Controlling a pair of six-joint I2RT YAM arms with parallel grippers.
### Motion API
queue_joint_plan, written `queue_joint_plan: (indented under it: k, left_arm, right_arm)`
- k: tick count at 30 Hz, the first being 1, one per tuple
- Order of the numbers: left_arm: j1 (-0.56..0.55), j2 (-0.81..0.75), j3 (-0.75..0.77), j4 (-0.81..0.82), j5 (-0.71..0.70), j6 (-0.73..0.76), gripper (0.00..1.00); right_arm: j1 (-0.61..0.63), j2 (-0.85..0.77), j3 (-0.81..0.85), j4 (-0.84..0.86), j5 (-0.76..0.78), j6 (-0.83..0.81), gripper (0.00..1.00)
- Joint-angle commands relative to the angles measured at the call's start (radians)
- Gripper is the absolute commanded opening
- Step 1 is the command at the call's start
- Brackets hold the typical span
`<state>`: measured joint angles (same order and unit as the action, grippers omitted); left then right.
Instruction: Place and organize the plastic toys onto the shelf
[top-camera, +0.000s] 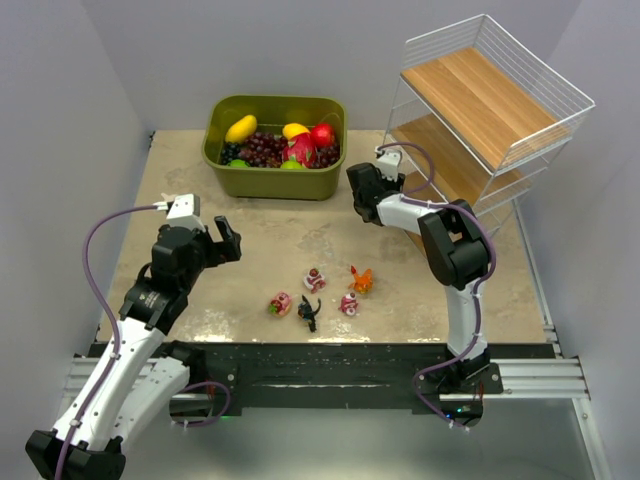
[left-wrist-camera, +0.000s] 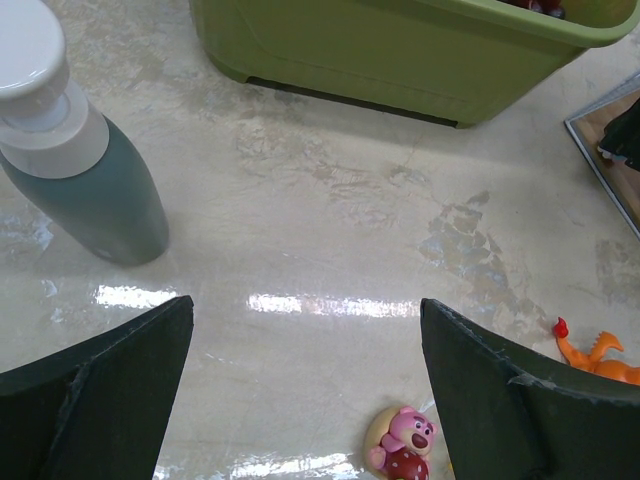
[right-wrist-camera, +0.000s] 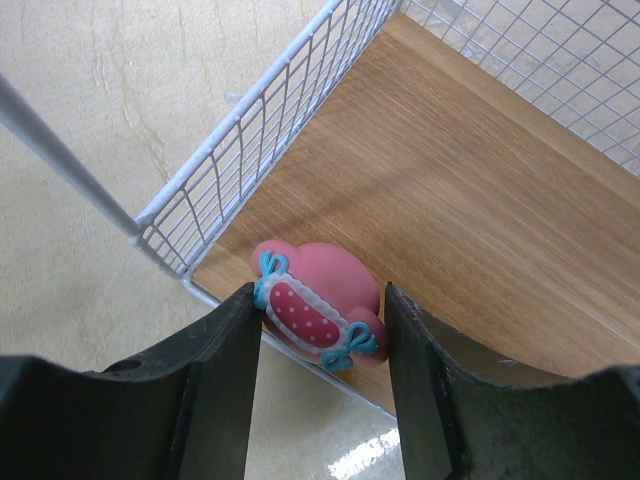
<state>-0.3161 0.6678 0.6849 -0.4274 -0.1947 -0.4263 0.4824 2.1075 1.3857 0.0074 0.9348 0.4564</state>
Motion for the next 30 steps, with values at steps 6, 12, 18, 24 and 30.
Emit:
queue_joint_plan:
  k: [6,12,18,24,30]
  left_arm:
    - [0.003,0.004,0.036,0.032,-0.023,0.014,0.99]
    - [0.003,0.003,0.036,0.032,-0.028,0.017,0.99]
    - [0.003,0.004,0.036,0.032,-0.031,0.017,0.99]
    - [0.003,0.001,0.036,0.030,-0.031,0.015,1.00]
    - [0.003,0.000,0.034,0.032,-0.031,0.012,0.99]
  right_arm:
    - [-0.004,-0.014,0.010,0.009,0.065,0.034,0.52]
    - [-0.002,-0.021,0.001,0.017,0.070,0.038,0.58]
    - [-0.002,-0.026,-0.010,0.028,0.076,0.027,0.65]
    - [-0.002,-0.040,-0.033,0.081,0.068,-0.007,0.66]
    - [0.001,-0.055,-0.074,0.144,0.082,-0.047,0.74]
